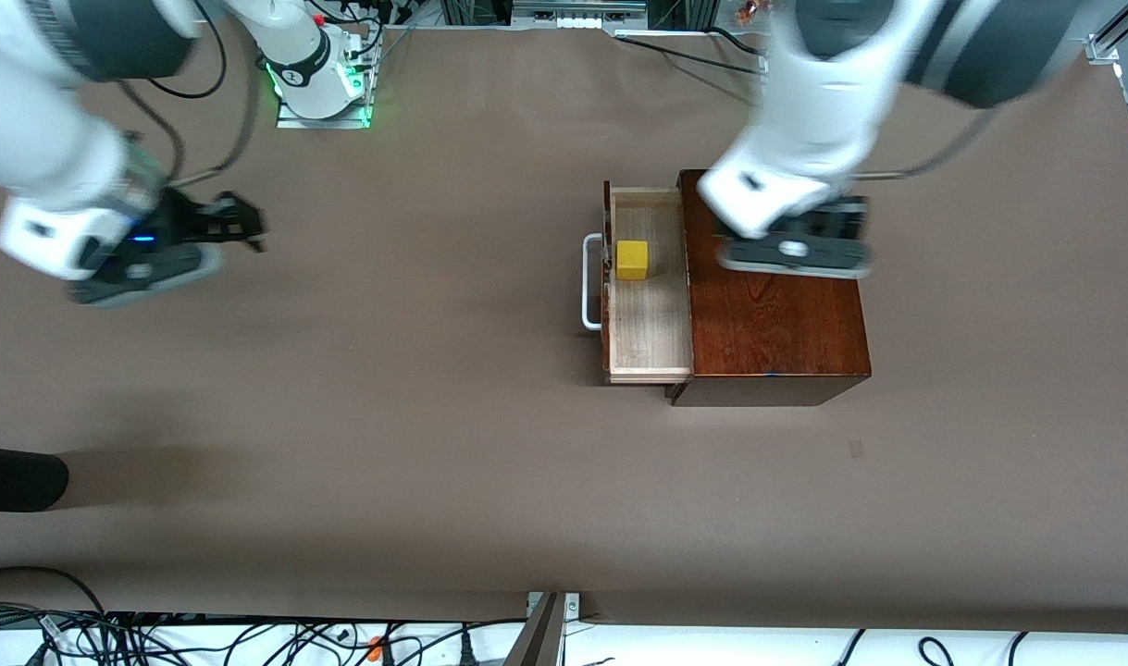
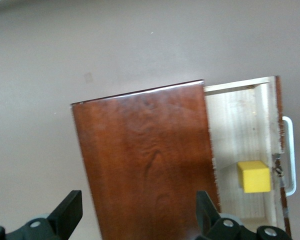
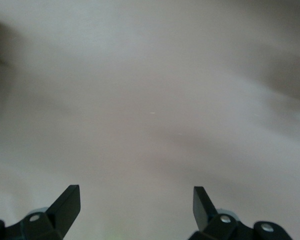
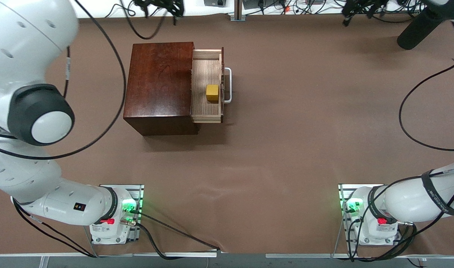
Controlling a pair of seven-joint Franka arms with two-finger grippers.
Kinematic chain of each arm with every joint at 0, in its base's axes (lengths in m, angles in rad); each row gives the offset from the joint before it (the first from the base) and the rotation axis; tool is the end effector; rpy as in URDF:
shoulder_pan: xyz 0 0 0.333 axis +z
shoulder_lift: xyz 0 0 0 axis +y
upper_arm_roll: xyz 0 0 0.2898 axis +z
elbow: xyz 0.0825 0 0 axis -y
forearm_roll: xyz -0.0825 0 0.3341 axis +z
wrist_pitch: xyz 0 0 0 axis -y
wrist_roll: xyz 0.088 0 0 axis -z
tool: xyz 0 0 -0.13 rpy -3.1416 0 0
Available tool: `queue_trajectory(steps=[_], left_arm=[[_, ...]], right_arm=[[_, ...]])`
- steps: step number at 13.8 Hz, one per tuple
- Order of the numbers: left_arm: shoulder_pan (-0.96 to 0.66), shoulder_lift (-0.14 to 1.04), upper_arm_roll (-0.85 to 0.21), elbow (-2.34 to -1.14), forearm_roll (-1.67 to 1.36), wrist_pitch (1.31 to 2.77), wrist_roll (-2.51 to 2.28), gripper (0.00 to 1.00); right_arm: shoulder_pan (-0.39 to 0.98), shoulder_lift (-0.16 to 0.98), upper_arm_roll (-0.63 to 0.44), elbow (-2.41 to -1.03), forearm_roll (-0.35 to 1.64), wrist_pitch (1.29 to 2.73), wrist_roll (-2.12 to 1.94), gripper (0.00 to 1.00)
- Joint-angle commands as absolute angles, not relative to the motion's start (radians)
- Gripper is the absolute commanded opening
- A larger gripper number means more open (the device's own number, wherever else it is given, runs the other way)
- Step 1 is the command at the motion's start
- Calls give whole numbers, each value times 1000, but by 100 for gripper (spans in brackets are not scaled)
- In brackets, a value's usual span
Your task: Open drawer, take yellow block, close drawer
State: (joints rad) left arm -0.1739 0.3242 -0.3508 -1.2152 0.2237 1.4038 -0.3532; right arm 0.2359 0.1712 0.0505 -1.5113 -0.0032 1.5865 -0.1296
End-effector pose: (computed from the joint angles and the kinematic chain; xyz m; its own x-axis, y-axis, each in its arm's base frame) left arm 0.5226 -0.2279 0.5430 0.9889 -0.1309 -0.0696 -0.1400 -0.9792 -0.1466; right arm 0.5254 0.1523 0.5115 0.9104 0.4030 -0.0941 0.4032 -0.9150 -0.0177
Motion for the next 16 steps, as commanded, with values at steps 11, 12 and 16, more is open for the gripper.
queue_trajectory(steps=[11, 12, 16], left_arm=[[-75, -54, -2, -1721, 31, 1626, 77, 100], [-74, -51, -2, -1721, 32, 1626, 71, 100], [-66, -25, 2, -1680, 37, 1628, 64, 100]], right_arm=[[856, 403, 46, -1479, -102, 2041, -241, 100], [870, 447, 46, -1459, -119, 2071, -267, 100], [899, 601, 45, -1303, -123, 2069, -439, 100]])
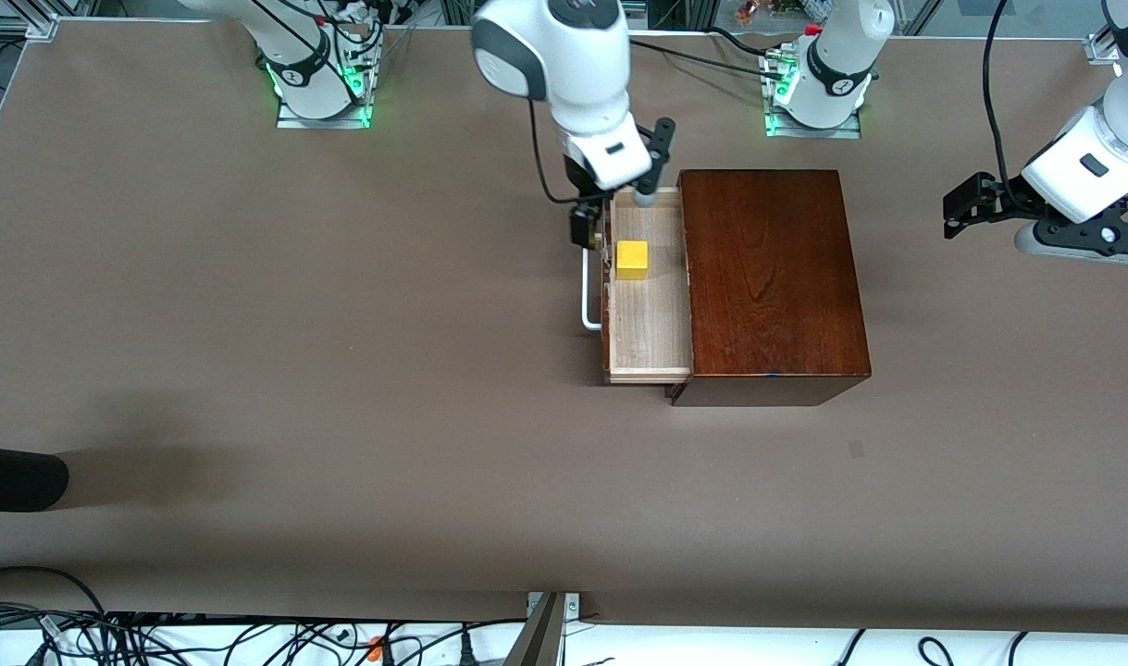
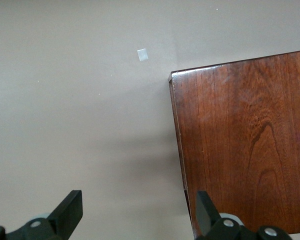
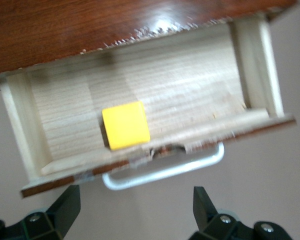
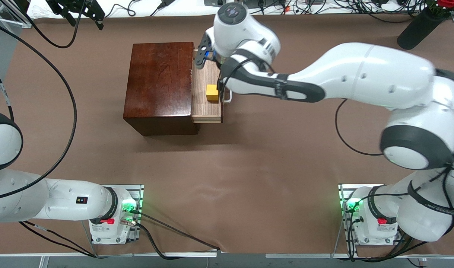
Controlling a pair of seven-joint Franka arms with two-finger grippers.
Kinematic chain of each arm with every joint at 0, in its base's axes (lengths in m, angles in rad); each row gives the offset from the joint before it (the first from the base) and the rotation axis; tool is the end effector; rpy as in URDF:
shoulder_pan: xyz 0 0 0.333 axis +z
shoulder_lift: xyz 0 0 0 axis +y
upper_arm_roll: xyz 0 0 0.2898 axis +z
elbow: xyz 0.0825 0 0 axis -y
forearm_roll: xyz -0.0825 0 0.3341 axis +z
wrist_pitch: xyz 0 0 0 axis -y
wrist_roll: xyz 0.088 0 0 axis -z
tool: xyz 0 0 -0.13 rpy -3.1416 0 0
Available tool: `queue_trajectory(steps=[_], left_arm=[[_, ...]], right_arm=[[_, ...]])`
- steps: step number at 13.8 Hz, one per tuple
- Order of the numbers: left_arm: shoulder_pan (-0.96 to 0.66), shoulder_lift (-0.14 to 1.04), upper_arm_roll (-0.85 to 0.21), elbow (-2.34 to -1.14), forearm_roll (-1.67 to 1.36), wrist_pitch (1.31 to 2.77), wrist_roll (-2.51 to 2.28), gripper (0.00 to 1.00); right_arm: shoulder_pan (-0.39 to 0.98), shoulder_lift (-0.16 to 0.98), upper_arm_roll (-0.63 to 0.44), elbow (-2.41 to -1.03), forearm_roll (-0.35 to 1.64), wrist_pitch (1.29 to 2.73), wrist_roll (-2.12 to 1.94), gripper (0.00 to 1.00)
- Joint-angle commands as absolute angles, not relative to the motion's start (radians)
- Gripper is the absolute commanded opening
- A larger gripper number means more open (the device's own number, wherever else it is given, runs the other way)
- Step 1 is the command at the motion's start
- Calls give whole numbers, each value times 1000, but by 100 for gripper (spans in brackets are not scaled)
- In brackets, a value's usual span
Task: Open drawer, take yellow block, close drawer
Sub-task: 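Lower the right gripper into the drawer over the yellow cube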
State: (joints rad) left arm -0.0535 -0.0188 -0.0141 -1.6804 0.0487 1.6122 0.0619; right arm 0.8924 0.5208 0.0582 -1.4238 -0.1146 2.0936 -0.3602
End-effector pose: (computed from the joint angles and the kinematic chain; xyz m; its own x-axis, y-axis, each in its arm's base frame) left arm 0.4980 -0.0276 0.5421 0.9900 -0.1310 -0.0524 -0.1334 -0.9900 -0.0456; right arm 0.3972 0.5314 0.3833 0.2102 0.9714 0.1109 0.9667 -0.2234 0.1248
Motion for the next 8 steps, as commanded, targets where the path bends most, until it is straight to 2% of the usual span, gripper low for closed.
queue_trajectory(steps=[1, 5, 8], left_arm=[[-66, -25, 2, -1680, 37, 1628, 61, 100], [-66, -5, 0, -1677, 41, 1629, 55, 100], [-64, -6, 3, -1677, 43, 1628, 57, 100]], right_arm=[[899, 618, 44, -1296, -123, 2080, -454, 100], [930, 730, 44, -1192, -123, 2101, -468, 100], [931, 776, 44, -1178, -123, 2157, -466, 100]])
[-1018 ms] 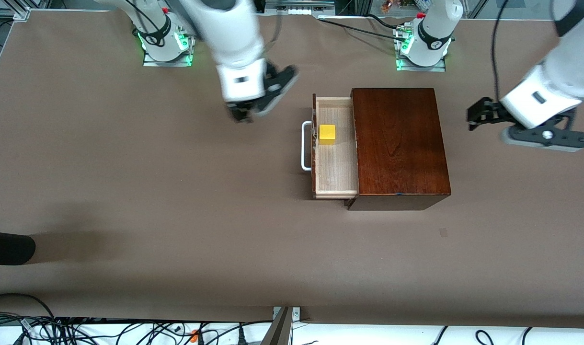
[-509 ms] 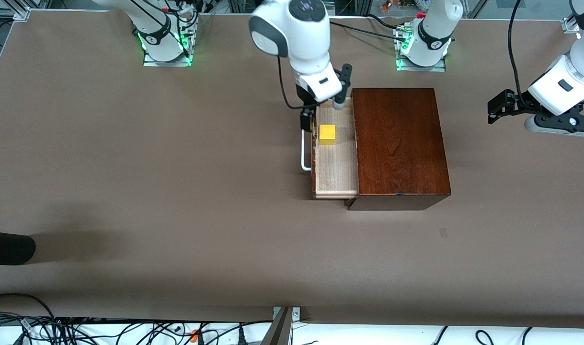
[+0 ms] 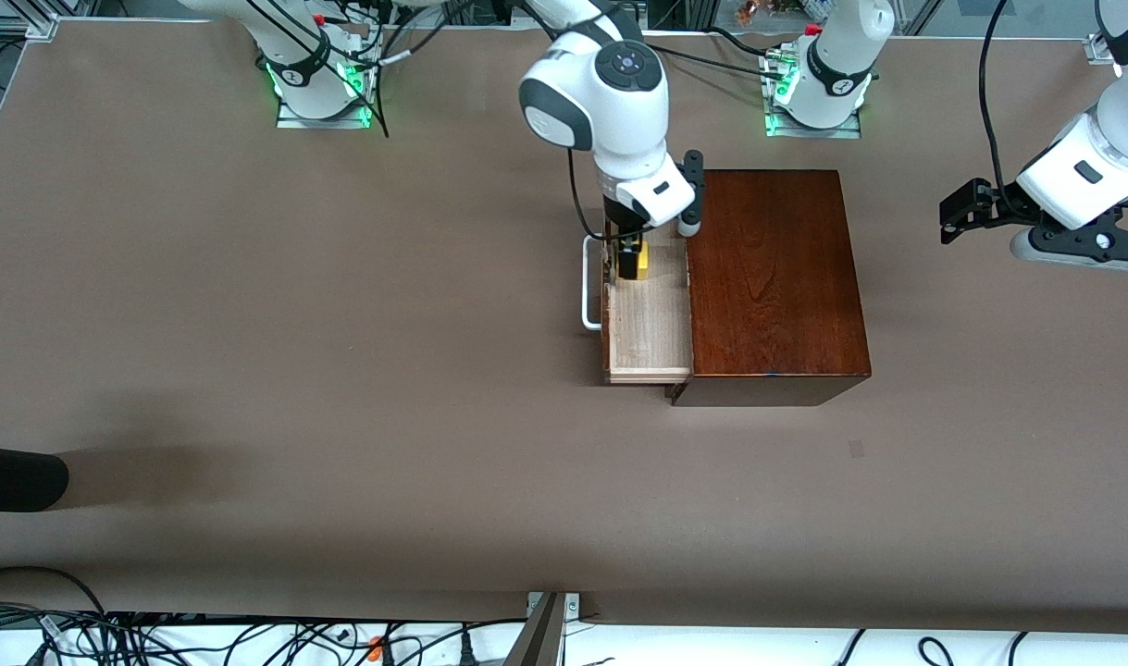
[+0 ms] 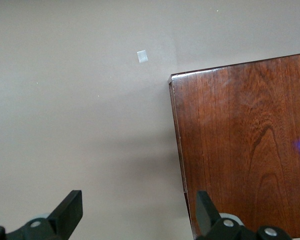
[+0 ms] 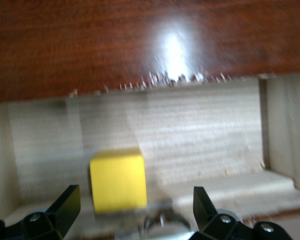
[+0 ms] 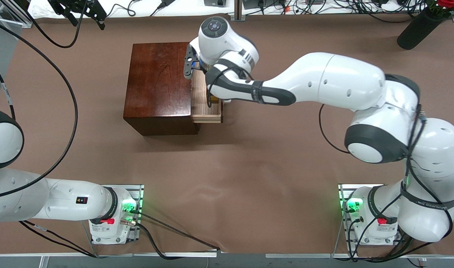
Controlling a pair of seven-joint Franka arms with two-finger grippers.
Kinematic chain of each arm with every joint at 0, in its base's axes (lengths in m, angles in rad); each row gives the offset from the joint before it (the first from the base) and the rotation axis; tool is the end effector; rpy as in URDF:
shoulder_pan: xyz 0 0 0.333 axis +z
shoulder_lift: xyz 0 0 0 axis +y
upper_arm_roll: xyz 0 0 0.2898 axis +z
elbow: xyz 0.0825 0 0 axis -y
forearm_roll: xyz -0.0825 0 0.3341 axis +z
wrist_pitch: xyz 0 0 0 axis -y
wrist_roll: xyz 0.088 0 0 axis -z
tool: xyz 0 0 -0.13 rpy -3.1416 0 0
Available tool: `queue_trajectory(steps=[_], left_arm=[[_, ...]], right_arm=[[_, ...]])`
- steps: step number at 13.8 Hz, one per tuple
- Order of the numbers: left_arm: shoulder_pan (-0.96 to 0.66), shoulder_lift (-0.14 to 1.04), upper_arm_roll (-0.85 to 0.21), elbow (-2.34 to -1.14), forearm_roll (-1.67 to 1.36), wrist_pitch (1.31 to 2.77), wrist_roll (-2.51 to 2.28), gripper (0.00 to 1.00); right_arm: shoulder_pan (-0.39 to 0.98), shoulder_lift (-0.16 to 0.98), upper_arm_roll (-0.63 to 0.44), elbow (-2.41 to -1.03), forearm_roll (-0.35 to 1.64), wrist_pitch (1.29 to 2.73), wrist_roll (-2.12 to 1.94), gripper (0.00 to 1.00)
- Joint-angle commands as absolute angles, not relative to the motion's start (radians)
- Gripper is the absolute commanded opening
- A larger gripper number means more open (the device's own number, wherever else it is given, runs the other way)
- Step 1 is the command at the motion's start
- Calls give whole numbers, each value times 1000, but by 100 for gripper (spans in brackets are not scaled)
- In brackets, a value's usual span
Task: Open drawer, take yellow block, close drawer
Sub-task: 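Lower the right gripper into the drawer over the yellow cube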
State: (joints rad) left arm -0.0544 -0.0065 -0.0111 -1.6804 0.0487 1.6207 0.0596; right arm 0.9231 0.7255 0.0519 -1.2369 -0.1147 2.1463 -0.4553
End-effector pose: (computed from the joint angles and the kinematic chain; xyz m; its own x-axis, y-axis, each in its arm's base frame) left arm 0.5017 -0.0268 0.5367 0.9903 -0.1270 -0.0560 -0.1296 -0.9905 -0.0452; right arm 0.4088 0.5741 0.3327 0.0925 0.9869 0.1322 0.9832 -0.1115 0.1444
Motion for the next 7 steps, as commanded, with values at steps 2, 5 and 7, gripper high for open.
queue_trajectory(steps=[2, 5, 7], left_arm=[[-64, -12, -2, -1671, 41, 1626, 57, 100], [-64, -12, -3, -1652, 41, 1620, 61, 100], [-64, -12, -3, -1652, 41, 1620, 63, 100]], right_arm=[[946, 788, 44, -1181, -124, 2148, -465, 100], [956, 799, 43, -1187, -126, 2145, -466, 100], [956, 801, 43, -1189, -136, 2145, -468, 100]])
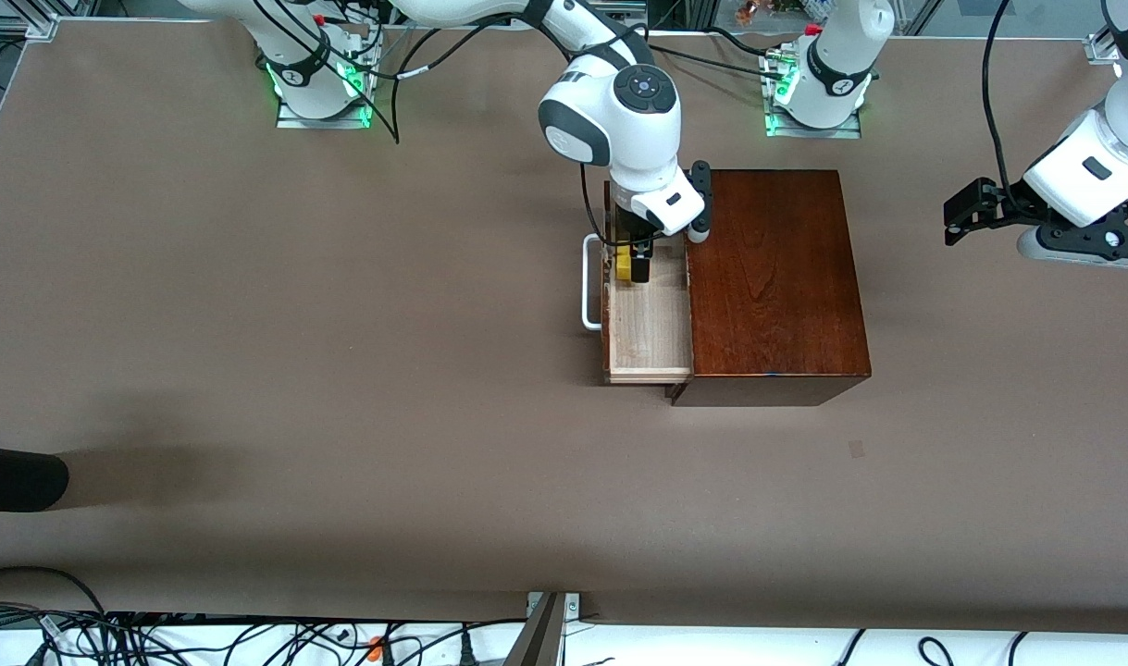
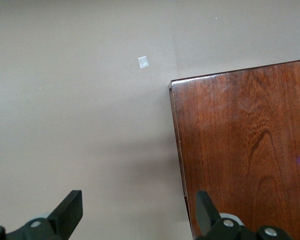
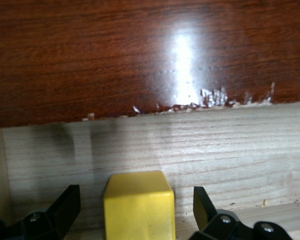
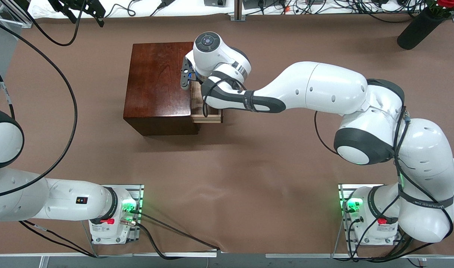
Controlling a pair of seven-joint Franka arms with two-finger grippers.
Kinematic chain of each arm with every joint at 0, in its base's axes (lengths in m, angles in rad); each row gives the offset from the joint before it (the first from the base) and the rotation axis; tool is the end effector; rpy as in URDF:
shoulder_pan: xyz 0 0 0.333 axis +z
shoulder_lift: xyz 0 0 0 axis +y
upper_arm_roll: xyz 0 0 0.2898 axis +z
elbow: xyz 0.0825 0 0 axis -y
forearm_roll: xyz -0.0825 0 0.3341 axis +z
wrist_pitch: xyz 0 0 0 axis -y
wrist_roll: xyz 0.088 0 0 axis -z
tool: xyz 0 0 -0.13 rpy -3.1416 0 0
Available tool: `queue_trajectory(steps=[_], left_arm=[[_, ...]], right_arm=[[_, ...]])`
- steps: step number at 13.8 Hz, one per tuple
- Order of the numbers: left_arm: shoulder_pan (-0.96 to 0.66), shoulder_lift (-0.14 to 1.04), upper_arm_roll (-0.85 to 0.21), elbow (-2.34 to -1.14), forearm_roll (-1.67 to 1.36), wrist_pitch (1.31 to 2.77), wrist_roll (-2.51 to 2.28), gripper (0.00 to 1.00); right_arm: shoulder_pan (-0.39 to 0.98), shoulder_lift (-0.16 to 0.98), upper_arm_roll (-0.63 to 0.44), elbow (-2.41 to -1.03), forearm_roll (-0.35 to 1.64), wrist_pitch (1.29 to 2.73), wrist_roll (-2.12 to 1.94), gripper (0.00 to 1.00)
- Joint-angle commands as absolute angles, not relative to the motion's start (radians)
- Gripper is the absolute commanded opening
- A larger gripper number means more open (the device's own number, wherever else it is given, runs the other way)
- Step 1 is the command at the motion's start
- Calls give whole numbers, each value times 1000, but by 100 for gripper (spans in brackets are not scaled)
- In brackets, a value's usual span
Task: Open drawer, take yellow block, close drawer
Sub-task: 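Close the right gripper on the yellow cube and lift it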
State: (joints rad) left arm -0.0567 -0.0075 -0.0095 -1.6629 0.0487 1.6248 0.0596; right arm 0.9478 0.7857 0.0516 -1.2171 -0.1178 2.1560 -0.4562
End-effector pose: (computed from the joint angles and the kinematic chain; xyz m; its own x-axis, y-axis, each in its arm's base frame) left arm 0.5035 -0.0273 0.5449 0.9912 -0.1280 -0.0335 -0.1294 -0.9905 -0.0467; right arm 0.3968 0.5867 0.3001 0.0682 0.9921 0.1055 0.9881 -0.0818 0.1302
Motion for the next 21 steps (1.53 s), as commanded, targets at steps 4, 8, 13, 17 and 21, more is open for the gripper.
queue_trajectory(steps=[4, 8, 13, 17, 21], left_arm=[[-66, -11, -5, -1652, 41, 1620, 61, 100], [-66, -9, -5, -1652, 41, 1620, 61, 100], [-66, -9, -6, -1652, 41, 1620, 61, 100], [-66, -9, -6, -1652, 43, 1620, 60, 100], [-67, -8, -6, -1652, 44, 1620, 58, 100]], right_arm=[[953, 798, 40, -1187, -144, 2094, -477, 97], [954, 792, 37, -1184, -144, 2052, -505, 74], [954, 788, 35, -1177, -135, 2049, -486, 8], [942, 773, 41, -1067, -123, 1958, -439, 0], [868, 706, 38, -991, -64, 1855, -439, 0]])
